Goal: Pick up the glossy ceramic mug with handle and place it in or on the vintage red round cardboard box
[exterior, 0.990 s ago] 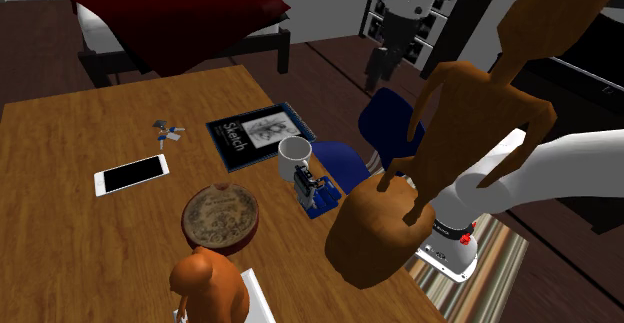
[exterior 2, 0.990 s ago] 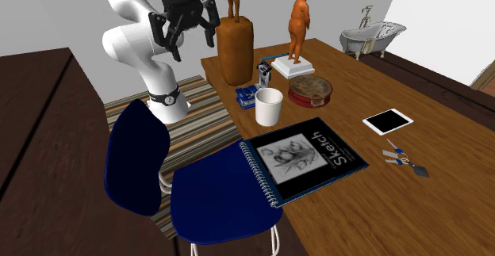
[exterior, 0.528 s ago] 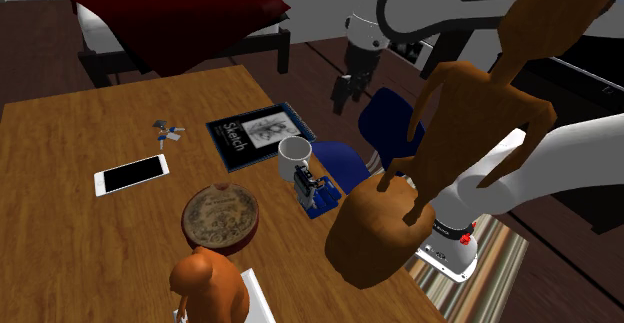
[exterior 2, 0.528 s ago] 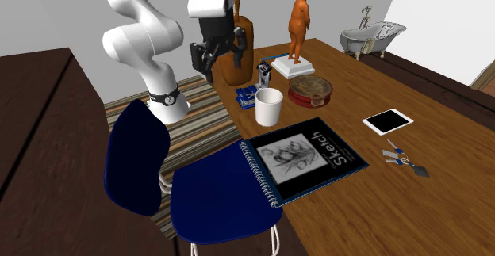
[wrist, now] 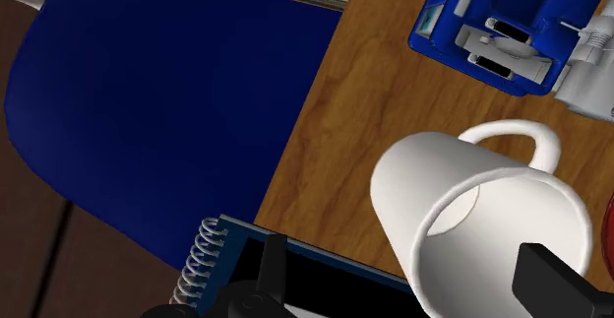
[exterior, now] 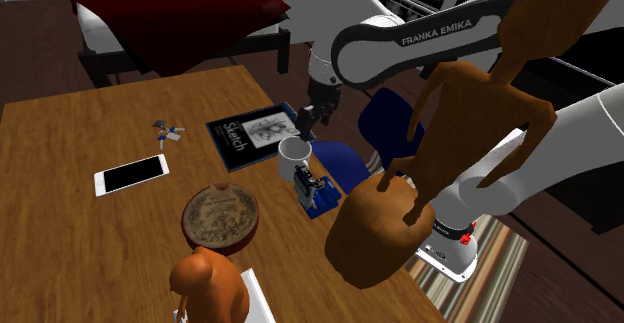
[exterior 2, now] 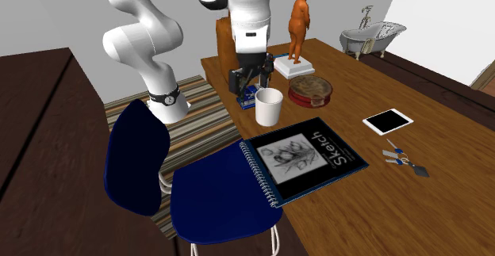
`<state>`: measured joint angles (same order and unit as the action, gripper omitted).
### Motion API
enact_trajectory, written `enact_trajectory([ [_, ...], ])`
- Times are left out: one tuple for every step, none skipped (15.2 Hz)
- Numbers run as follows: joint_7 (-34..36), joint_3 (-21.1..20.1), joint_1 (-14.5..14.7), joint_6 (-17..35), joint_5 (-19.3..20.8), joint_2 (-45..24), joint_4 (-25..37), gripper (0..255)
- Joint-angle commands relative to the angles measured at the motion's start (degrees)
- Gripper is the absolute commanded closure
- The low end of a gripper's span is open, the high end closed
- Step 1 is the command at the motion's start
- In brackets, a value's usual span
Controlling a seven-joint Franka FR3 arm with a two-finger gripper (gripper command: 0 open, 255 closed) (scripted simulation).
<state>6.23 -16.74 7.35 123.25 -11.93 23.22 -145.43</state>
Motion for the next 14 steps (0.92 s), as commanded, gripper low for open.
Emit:
enact_trajectory([
  [1.7, -1.7, 0.2, 3.5, 0.3, -3.9, 0.8, 0],
  [2.1, -2.1, 0.2, 4.3, 0.4, -4.9, 1.0, 0],
  [2.2, -2.2, 0.2, 5.2, 0.4, -5.4, 0.6, 0],
  [2.2, -2.4, 0.3, 6.1, 0.4, -5.9, 0.3, 0],
  [2.3, -2.5, 0.3, 6.9, 0.4, -6.4, -0.1, 0],
  [2.3, -2.6, 0.2, 7.8, 0.5, -7.0, -0.5, 0],
  [2.4, -2.8, 0.2, 8.7, 0.5, -7.5, -0.8, 0],
  [2.5, -2.9, 0.2, 9.7, 0.5, -8.1, -1.2, 0],
  [2.5, -3.0, 0.2, 10.6, 0.6, -8.7, -1.5, 0],
  [2.6, -3.1, 0.2, 11.1, 0.6, -9.0, -1.7, 0],
  [2.6, -3.1, 0.2, 11.1, 0.6, -9.0, -1.7, 0],
  [2.6, -3.1, 0.2, 11.1, 0.6, -9.0, -1.7, 0],
  [2.6, -3.1, 0.2, 11.1, 0.6, -9.0, -1.7, 0],
  [2.6, -3.1, 0.2, 11.1, 0.6, -9.0, -1.7, 0],
])
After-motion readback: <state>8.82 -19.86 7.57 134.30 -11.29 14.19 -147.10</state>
